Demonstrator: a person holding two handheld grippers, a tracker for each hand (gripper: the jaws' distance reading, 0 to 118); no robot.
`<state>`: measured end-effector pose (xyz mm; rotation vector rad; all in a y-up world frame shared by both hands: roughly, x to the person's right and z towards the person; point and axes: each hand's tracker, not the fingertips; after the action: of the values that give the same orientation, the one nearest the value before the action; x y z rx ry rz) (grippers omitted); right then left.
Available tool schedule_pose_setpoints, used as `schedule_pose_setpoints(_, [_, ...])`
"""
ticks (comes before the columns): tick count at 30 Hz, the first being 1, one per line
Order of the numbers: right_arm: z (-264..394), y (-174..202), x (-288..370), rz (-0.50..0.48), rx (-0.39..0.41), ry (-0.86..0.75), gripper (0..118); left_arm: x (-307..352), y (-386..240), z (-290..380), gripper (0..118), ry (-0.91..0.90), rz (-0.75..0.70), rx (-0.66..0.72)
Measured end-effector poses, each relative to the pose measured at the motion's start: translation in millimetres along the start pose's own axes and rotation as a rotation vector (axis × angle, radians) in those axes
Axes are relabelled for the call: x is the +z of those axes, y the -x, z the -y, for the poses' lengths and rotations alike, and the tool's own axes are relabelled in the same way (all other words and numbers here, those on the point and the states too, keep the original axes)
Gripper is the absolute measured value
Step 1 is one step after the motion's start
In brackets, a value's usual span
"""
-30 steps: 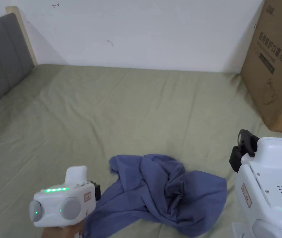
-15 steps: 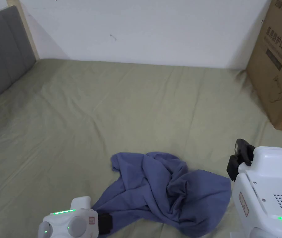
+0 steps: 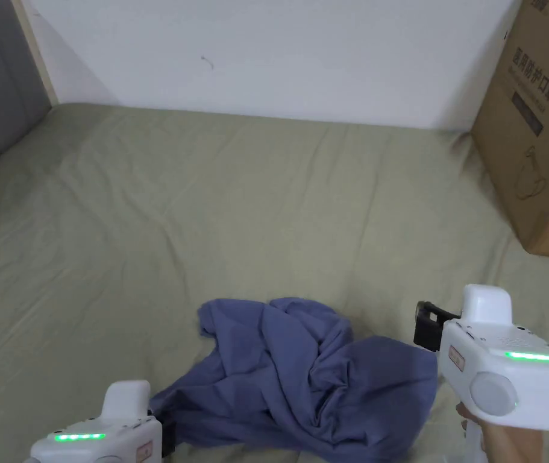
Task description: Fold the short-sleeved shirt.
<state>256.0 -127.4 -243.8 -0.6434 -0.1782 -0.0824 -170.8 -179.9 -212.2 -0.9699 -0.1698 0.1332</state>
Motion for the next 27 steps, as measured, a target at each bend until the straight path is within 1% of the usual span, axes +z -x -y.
schedule_pose_setpoints(2, [7.5, -4.8, -31.2, 0.036, -0.005, 0.105, 89, 6.0, -0.9, -7.4, 2, -0.02, 0.01, -0.008])
schedule_pose_setpoints(3, [15.1, -11.6, -48.1, 0.028, -0.022, 0.158, 102, 7.8, -1.5, -11.0, 2, -0.032, 0.009, -0.013])
schedule_pose_setpoints(4, [20.9, -15.8, -59.9, 0.022, -0.027, 0.195, 104, 8.0, -1.1, -13.6, 2, -0.029, 0.009, -0.016])
schedule_pose_setpoints(5, [26.2, -19.4, -71.0, 0.012, -0.049, 0.233, 103, 7.6, -0.7, -15.2, 2, -0.035, 0.011, -0.019])
schedule_pose_setpoints(7, [38.5, -25.3, -90.2, 0.023, -0.047, 0.307, 103, 1.9, 0.4, -17.3, 2, -0.037, 0.009, -0.024])
schedule_pose_setpoints(9, [48.4, -28.2, -101.8, 0.01, -0.047, 0.359, 103, -1.3, 0.3, -17.4, 2, -0.033, 0.007, -0.034])
schedule_pose_setpoints(10, [52.0, -29.2, -104.2, -0.009, -0.059, 0.375, 100, -3.1, 0.5, -17.9, 2, -0.025, 0.009, -0.033])
schedule_pose_setpoints(11, [56.2, -30.2, -104.9, -0.03, -0.07, 0.375, 91, -4.4, 0.7, -17.8, 2, -0.019, 0.012, -0.033])
schedule_pose_setpoints(12, [58.6, -31.0, -104.3, -0.043, -0.087, 0.365, 66, -5.3, 0.7, -17.6, 2, -0.018, 0.014, -0.031])
schedule_pose_setpoints(14, [57.8, -28.1, -102.0, -0.071, -0.1, 0.373, 22, -7.0, 1.4, -18.2, 2, -0.014, 0.015, -0.026])
schedule_pose_setpoints(15, [57.9, -23.2, -95.5, -0.078, -0.1, 0.37, 10, -7.3, 2.2, -18.8, 2, -0.014, 0.021, -0.016])
schedule_pose_setpoints(18, [48.6, -21.8, -79.4, -0.086, -0.091, 0.321, 6, -5.7, 4.8, -22.5, 2, -0.029, 0.044, 0.02])
schedule_pose_setpoints(21, [25.2, -23.2, -57.7, -0.106, -0.092, 0.231, 6, -2.4, 6.3, -32.8, 2, -0.054, 0.068, 0.048])
schedule_pose_setpoints(24, [-12.3, -23.8, -30.7, -0.11, -0.054, 0.139, 6, 4.7, 7.7, -56.3, 2, -0.101, 0.103, 0.081])
schedule_pose_setpoints(27, [-55.6, -23.5, -1.7, -0.105, -0.015, 0.044, 6, 18.7, 8.9, -96.4, 2, -0.182, 0.127, 0.088])
